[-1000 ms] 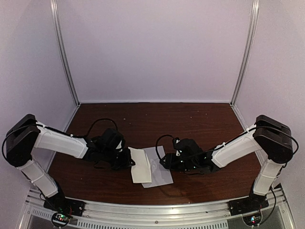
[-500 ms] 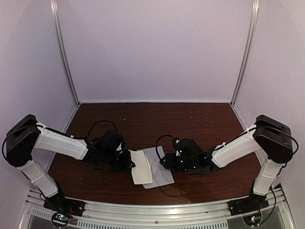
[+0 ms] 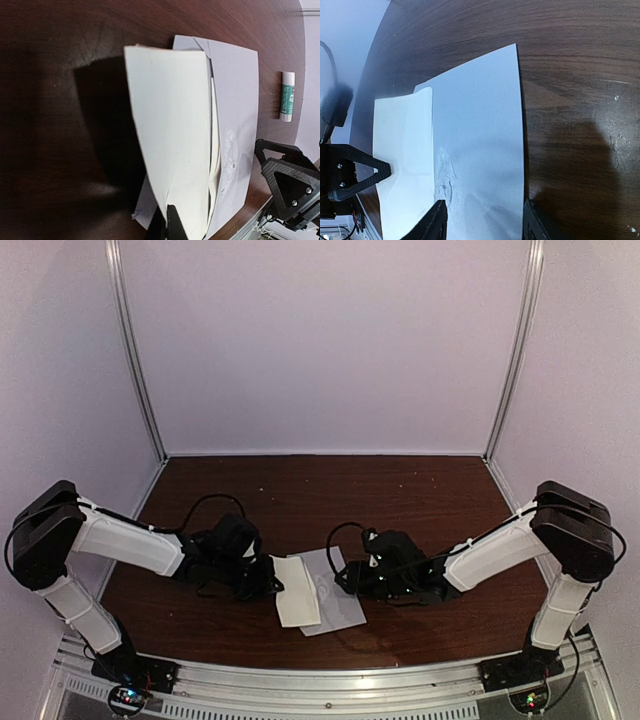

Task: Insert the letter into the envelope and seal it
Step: Place the letter in the envelope.

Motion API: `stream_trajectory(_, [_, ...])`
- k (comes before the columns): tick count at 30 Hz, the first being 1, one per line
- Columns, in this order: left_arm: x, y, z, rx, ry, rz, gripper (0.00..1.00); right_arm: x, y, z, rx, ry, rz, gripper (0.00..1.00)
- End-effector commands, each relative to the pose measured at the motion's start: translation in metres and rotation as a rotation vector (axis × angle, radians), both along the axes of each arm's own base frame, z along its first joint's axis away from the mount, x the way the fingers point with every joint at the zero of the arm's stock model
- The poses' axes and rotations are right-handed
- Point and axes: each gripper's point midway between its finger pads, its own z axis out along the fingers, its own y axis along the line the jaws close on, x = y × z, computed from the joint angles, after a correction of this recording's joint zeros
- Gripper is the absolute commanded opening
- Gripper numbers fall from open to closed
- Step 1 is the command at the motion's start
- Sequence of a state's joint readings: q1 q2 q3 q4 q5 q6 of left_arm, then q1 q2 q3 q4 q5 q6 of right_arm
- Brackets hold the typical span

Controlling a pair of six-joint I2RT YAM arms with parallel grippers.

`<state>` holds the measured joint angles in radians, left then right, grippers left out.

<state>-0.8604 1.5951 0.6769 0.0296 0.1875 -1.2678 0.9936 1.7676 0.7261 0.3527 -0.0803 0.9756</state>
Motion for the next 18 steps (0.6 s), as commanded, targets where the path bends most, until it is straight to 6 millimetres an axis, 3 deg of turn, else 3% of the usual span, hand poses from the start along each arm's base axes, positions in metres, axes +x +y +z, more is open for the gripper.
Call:
stream_trajectory(1, [0.0009, -0.0151, 0.0110, -0.062, -0.028, -0.039, 0.00, -0.0196, -0.0030, -0.0265, -0.056, 0.067, 0.051, 0.53])
stream_trajectory(18, [0.0092, -0.0223, 0.0082, -0.023, -0.060, -0.085, 0.00, -0.0233, 0.0004, -0.0254, -0.061, 0.062, 0.068, 0.53])
